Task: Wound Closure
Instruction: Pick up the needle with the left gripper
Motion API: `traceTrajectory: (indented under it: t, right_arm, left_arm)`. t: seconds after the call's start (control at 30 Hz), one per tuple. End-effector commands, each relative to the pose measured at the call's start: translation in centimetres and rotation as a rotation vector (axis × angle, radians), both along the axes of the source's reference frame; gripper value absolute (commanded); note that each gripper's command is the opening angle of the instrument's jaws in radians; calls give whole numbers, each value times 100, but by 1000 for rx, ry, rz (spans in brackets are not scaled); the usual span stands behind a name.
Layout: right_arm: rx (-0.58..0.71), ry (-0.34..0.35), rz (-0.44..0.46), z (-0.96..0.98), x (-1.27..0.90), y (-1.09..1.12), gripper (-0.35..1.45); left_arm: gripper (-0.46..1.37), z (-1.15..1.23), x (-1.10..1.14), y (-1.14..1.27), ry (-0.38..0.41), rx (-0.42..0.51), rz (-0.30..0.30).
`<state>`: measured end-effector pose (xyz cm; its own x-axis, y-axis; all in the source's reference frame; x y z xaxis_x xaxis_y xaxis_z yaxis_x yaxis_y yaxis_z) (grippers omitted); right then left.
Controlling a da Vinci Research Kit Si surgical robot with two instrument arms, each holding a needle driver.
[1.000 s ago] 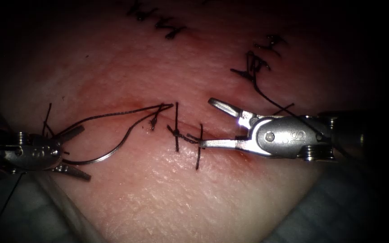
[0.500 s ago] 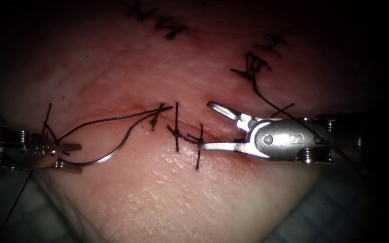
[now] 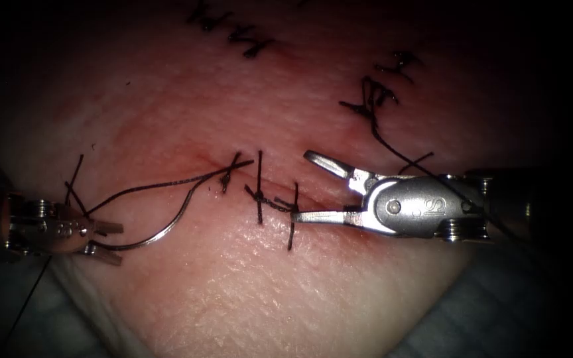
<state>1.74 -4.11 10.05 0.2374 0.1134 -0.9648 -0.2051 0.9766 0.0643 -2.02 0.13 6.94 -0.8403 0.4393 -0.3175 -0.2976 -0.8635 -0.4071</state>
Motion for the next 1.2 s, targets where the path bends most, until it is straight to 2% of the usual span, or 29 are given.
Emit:
traceTrajectory:
  t: [0.03,0.13,0.17,0.3,0.53,0.73,0.93,1.1,1.2]
  right_arm:
    - [1,-1,-3,0,0,-1,98]
    - [0,-1,-3,0,0,-1,97]
    - [0,-1,-3,0,0,-1,97]
    - [0,-1,-4,0,0,-2,96]
    - [0,-1,-4,0,-1,-2,96]
    - [22,5,1,-1,-4,-2,101]
    - [64,11,7,-3,-10,-2,103]
    - [145,-5,31,-3,-13,-2,102]
    - [242,4,56,-3,-15,-3,100]
  left_arm:
    - [-6,1,0,1,-5,5,1]
    - [-22,2,-1,3,-6,9,-3]
    - [-35,3,-2,3,-8,10,-3]
    - [-35,5,-3,5,-25,55,-26]
    - [-35,5,-5,7,-42,70,-17]
    - [-35,-8,-11,6,-24,19,-63]
    - [-35,-31,-23,20,-41,-16,-134]
    - [-35,-50,-34,36,-62,-77,-162]
    - [-35,-63,-42,46,-77,-128,-182]
